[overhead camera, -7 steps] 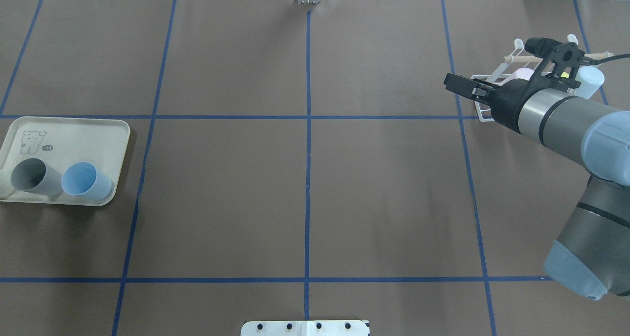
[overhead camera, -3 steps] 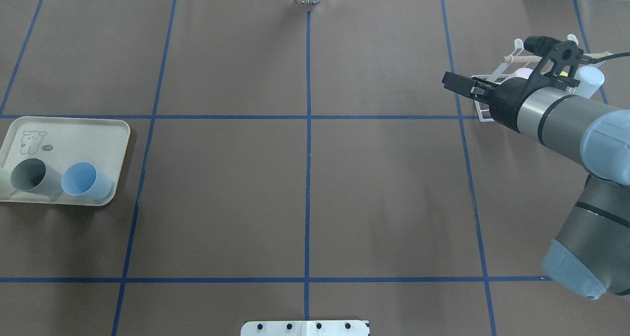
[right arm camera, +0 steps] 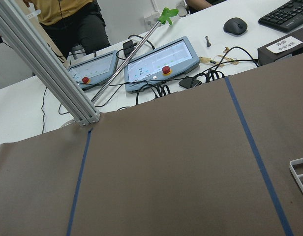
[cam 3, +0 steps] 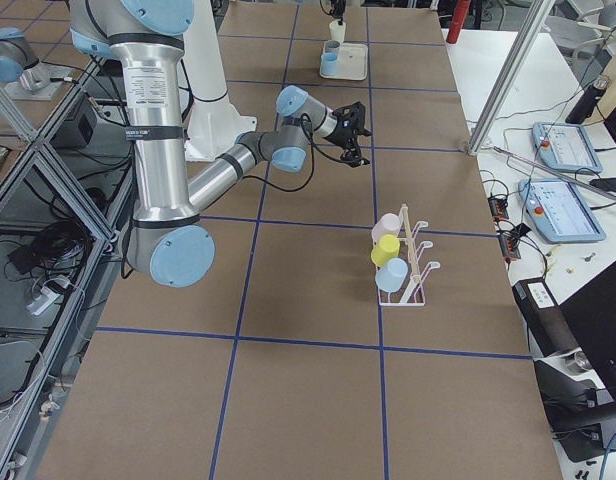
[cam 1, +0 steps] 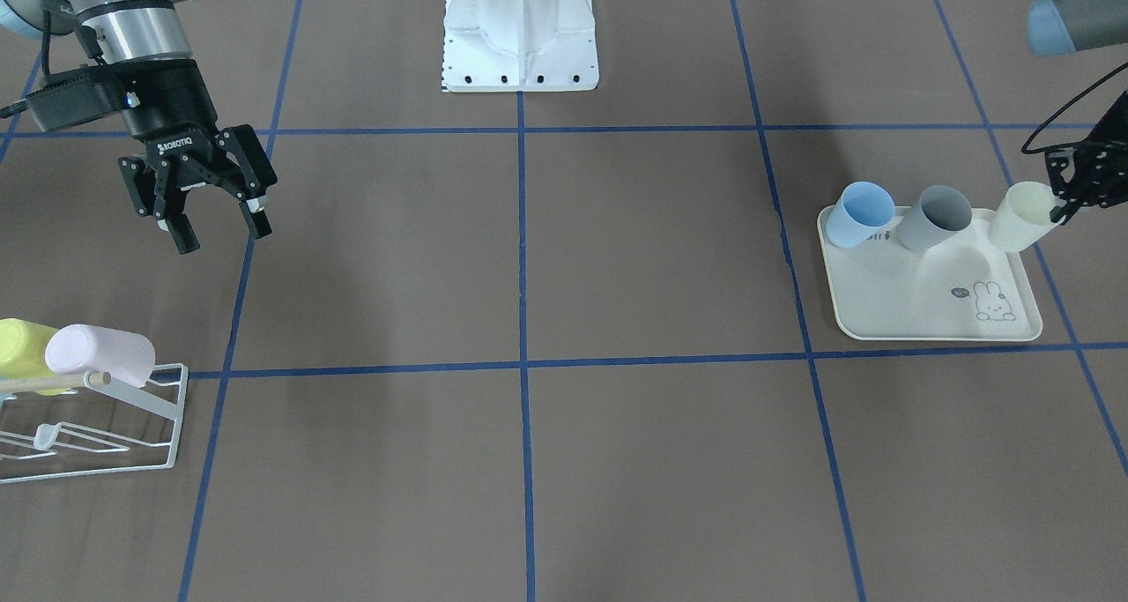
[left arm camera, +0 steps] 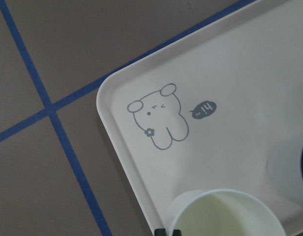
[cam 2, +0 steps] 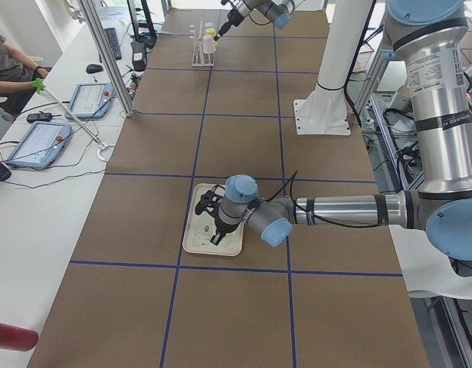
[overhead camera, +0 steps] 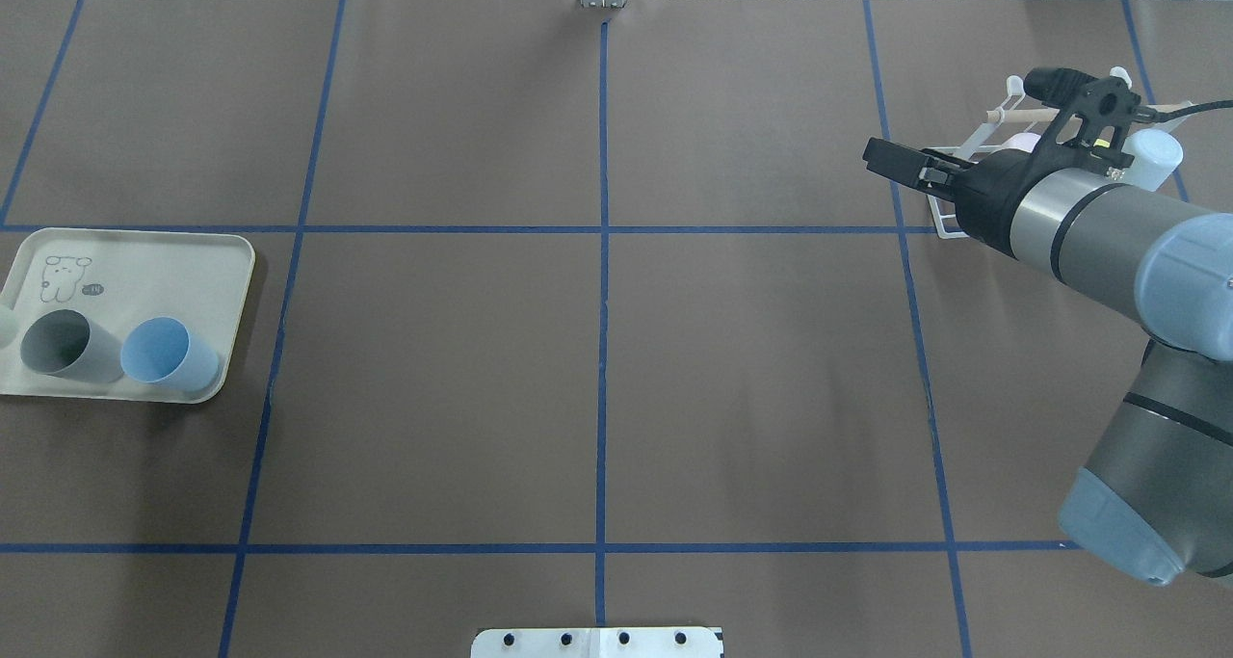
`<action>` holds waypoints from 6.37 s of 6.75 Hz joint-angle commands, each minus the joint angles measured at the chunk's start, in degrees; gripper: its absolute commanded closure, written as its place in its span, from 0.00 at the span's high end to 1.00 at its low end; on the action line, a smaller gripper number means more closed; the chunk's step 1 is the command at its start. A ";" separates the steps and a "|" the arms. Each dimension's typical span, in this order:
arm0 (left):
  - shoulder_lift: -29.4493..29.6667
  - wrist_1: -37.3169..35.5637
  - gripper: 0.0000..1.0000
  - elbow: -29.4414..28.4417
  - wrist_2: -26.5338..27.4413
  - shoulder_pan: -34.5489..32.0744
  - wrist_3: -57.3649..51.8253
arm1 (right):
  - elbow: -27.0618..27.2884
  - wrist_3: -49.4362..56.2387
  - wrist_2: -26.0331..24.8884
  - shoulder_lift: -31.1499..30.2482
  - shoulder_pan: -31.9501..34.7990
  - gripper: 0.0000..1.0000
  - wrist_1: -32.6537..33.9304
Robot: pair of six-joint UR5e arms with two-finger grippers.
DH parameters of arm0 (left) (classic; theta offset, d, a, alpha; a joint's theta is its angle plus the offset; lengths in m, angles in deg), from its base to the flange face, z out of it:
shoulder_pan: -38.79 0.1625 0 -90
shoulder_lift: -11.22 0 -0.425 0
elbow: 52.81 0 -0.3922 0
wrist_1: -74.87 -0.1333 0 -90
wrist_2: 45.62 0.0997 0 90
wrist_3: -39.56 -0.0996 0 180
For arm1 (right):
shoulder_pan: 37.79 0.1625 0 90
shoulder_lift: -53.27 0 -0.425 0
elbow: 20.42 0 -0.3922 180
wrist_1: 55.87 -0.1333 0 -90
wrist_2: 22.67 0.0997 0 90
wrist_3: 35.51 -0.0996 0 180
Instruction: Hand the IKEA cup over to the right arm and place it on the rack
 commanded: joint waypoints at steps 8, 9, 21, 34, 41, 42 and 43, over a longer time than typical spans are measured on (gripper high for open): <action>21.40 5.58 0.00 2.95 10.26 -1.21 55.72 | -3.15 -10.71 0.95 7.83 -0.14 1.00 0.00; 22.97 6.92 0.00 3.30 16.76 4.59 64.87 | -3.76 -12.73 0.95 9.32 -0.14 1.00 0.00; 45.92 46.55 0.00 -4.07 53.45 41.46 140.07 | -12.56 -38.67 0.34 16.54 -2.60 1.00 -34.52; 54.36 46.92 0.00 -12.51 55.15 45.78 141.07 | -14.58 -35.42 -2.74 17.94 -3.13 1.00 -37.18; 56.29 46.84 0.00 -12.51 57.25 48.58 140.98 | -15.55 -35.69 -3.45 19.09 -3.65 0.99 -37.26; 56.30 46.92 0.00 -12.51 57.26 48.59 140.98 | -15.55 -35.69 -3.36 19.09 -3.65 0.98 -37.26; 56.30 46.92 0.00 -12.51 57.17 48.59 140.98 | -15.55 -35.69 -3.36 19.00 -3.74 0.97 -37.26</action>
